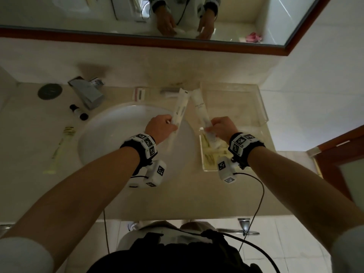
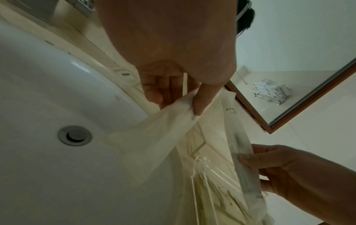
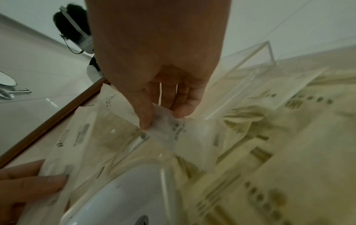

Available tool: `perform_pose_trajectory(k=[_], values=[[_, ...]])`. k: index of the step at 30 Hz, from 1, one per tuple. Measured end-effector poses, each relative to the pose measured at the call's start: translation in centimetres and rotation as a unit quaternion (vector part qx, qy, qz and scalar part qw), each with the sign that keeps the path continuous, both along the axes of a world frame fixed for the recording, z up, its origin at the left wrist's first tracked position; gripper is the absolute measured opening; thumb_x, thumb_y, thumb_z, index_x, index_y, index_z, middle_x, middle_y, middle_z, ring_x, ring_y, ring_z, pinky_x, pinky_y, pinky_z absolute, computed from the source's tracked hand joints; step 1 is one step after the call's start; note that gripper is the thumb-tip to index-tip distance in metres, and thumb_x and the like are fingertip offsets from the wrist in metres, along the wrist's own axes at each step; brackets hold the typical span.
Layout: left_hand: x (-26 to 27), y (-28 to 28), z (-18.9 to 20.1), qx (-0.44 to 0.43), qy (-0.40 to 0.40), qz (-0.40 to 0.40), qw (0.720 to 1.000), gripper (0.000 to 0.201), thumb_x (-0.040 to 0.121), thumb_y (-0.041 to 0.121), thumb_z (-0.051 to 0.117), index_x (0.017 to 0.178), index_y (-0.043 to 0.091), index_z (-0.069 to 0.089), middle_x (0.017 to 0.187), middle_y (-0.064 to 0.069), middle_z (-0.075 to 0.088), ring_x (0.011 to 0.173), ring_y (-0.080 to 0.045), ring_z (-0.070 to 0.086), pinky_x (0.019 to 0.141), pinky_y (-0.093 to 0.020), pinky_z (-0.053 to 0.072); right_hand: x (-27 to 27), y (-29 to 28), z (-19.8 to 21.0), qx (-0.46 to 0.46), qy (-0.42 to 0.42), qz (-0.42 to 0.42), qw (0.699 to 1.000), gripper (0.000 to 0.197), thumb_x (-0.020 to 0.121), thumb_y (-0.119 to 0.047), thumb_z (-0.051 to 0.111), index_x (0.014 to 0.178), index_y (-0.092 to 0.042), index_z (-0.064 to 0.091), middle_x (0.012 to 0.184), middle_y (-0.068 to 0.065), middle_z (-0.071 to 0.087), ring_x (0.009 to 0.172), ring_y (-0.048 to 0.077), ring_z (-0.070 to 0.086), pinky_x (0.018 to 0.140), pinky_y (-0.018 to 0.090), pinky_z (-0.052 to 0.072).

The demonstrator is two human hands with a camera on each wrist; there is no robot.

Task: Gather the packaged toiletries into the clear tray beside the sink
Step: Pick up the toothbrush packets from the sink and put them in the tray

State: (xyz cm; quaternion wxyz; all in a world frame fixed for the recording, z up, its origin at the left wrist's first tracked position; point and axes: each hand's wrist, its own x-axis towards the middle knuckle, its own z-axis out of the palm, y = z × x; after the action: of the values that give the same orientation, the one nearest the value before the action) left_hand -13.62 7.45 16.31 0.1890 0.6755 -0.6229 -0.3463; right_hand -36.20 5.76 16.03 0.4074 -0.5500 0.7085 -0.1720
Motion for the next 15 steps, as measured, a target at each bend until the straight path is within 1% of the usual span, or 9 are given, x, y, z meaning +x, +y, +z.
perform_pose_trajectory(k=[2, 4, 5, 6, 8, 10, 12, 13, 15], values=[[-2.0, 0.2, 0.0, -0.005, 0.0, 0.007, 1.0, 0.012, 0.081, 0.028, 0.068, 0.078, 0.019, 0.061, 0.085, -0.007, 0.068, 0.079, -0.027, 0.064, 0.075, -0.037, 0.055, -2.5, 0.0, 0.3, -0.003, 0.0, 0.01, 1.0, 0.012, 0.078, -0.017, 0.073, 0.087, -0.008, 0.072, 0.078, 0.008, 0.065, 0.077, 0.022, 0.061, 0.074, 0.034, 0.05], [-3.5, 0.4, 0.1, -0.011, 0.001, 0.015, 1.0, 0.012, 0.081, 0.025, 0.068, 0.075, 0.021, 0.059, 0.081, -0.006, 0.066, 0.076, -0.026, 0.061, 0.071, -0.035, 0.05, -4.7, -0.1, 0.6, -0.001, 0.016, 0.026, 1.0, 0.016, 0.08, -0.018, 0.072, 0.092, -0.007, 0.072, 0.082, 0.009, 0.066, 0.079, 0.023, 0.061, 0.073, 0.032, 0.049], [-4.2, 0.5, 0.0, -0.013, 0.001, 0.019, 1.0, 0.012, 0.081, 0.024, 0.067, 0.073, 0.021, 0.058, 0.079, -0.005, 0.064, 0.074, -0.025, 0.06, 0.069, -0.034, 0.049, -5.6, -0.1, 0.7, 0.001, 0.031, 0.038, 0.999, 0.019, 0.08, -0.018, 0.071, 0.095, -0.006, 0.072, 0.085, 0.009, 0.067, 0.082, 0.024, 0.062, 0.075, 0.032, 0.051], [-4.7, 0.6, -0.1, -0.015, -0.002, 0.021, 1.0, 0.012, 0.08, 0.024, 0.067, 0.073, 0.02, 0.058, 0.078, -0.006, 0.064, 0.073, -0.025, 0.059, 0.067, -0.033, 0.048, -6.4, 0.0, 1.0, 0.005, 0.05, 0.051, 0.997, 0.022, 0.081, -0.02, 0.07, 0.098, -0.006, 0.072, 0.089, 0.01, 0.068, 0.086, 0.025, 0.064, 0.079, 0.033, 0.053], [-5.6, 0.9, -0.2, -0.017, -0.007, 0.022, 1.0, 0.01, 0.08, 0.024, 0.067, 0.075, 0.018, 0.061, 0.078, -0.008, 0.066, 0.073, -0.027, 0.059, 0.066, -0.034, 0.048, -7.8, 0.2, 1.4, 0.013, 0.092, 0.071, 0.993, 0.026, 0.083, -0.023, 0.067, 0.104, -0.008, 0.071, 0.098, 0.011, 0.069, 0.093, 0.027, 0.065, 0.088, 0.038, 0.054], [-6.2, 1.3, -0.4, -0.015, -0.01, 0.022, 1.0, 0.01, 0.081, 0.024, 0.067, 0.076, 0.016, 0.062, 0.078, -0.008, 0.066, 0.072, -0.027, 0.06, 0.065, -0.033, 0.047, -8.7, 0.7, 1.9, 0.022, 0.124, 0.095, 0.987, 0.028, 0.085, -0.026, 0.064, 0.107, -0.009, 0.07, 0.104, 0.012, 0.068, 0.098, 0.028, 0.064, 0.091, 0.041, 0.053], [-6.6, 1.6, -0.5, -0.013, -0.014, 0.023, 1.0, 0.012, 0.081, 0.025, 0.066, 0.079, 0.014, 0.065, 0.076, -0.008, 0.066, 0.071, -0.027, 0.059, 0.063, -0.031, 0.045, -9.2, 1.2, 2.2, 0.031, 0.167, 0.133, 0.977, 0.029, 0.087, -0.026, 0.061, 0.111, -0.01, 0.069, 0.109, 0.011, 0.066, 0.103, 0.029, 0.061, 0.093, 0.04, 0.051], [-6.7, 1.7, -0.5, -0.013, -0.014, 0.023, 1.0, 0.013, 0.081, 0.025, 0.067, 0.081, 0.012, 0.066, 0.077, -0.008, 0.067, 0.071, -0.027, 0.06, 0.063, -0.032, 0.046, -9.4, 1.5, 2.3, 0.032, 0.187, 0.152, 0.97, 0.03, 0.088, -0.025, 0.06, 0.112, -0.01, 0.068, 0.111, 0.011, 0.066, 0.104, 0.029, 0.06, 0.094, 0.039, 0.05], [-6.8, 1.7, -0.5, -0.014, -0.012, 0.021, 1.0, 0.014, 0.08, 0.025, 0.067, 0.084, 0.011, 0.068, 0.079, -0.011, 0.069, 0.075, -0.03, 0.063, 0.067, -0.036, 0.05, -9.7, 2.1, 2.4, 0.037, 0.221, 0.191, 0.956, 0.029, 0.087, -0.029, 0.059, 0.108, -0.01, 0.069, 0.108, 0.009, 0.066, 0.103, 0.029, 0.059, 0.092, 0.037, 0.05]])
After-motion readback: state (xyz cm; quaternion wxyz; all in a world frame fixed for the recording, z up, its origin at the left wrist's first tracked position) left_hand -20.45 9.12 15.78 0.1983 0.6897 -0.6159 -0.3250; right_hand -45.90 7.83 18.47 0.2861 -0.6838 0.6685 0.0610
